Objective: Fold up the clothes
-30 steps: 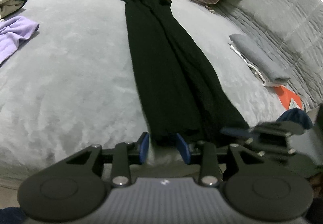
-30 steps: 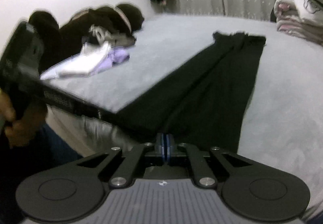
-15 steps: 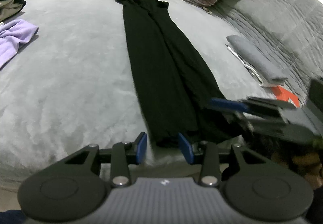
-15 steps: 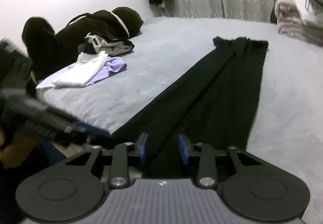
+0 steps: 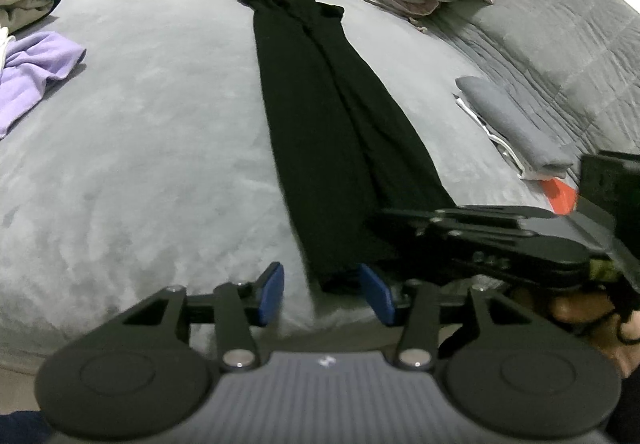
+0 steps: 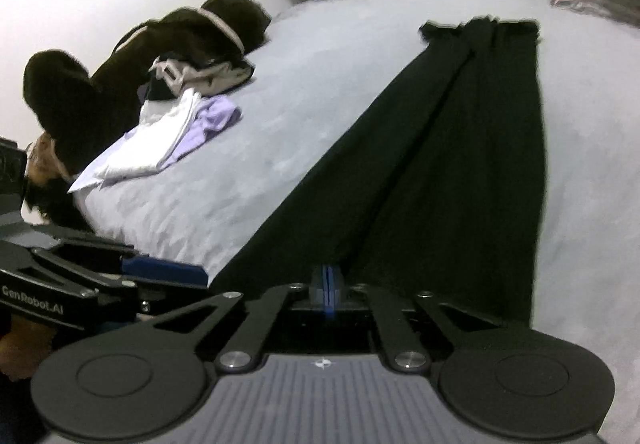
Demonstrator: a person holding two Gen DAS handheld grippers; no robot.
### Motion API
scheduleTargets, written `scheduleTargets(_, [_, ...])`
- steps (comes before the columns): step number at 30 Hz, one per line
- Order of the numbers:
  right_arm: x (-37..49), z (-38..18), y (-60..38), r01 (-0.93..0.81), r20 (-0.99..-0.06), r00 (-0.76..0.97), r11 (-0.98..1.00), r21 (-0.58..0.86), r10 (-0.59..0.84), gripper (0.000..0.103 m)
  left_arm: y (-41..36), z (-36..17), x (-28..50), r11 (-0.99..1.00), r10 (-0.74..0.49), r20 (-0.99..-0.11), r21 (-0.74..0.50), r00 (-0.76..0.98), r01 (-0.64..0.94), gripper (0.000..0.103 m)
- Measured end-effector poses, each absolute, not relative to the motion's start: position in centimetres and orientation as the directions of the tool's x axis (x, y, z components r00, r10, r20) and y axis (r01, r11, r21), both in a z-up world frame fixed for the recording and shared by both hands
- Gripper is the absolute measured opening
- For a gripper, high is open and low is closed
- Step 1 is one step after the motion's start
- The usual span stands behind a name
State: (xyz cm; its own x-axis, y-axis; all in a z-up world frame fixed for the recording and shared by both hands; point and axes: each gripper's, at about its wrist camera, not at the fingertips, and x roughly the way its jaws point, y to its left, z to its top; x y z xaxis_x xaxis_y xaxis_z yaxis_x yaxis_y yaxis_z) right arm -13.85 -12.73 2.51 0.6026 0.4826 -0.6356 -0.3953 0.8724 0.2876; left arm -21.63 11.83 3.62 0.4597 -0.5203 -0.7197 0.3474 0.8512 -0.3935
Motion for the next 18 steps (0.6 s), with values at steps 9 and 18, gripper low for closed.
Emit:
scheduleTargets(9, [-16.4, 2.2, -13.3, -0.362, -0.637, 0.607, 0.879, 0.310, 0.475, 0.004, 12.5, 3.7, -21.5, 0.855, -0.517, -0.717, -0.402, 0.468, 0.328, 0.045])
scheduleTargets(18, [-15.9, 2.1, -13.5, -0.340, -0.622, 0.597, 0.862, 0.377, 0.507, 0.026, 12.3, 3.4, -21.4, 0.861, -0.506, -0.728, -0.392, 0.463, 0.324, 0.045])
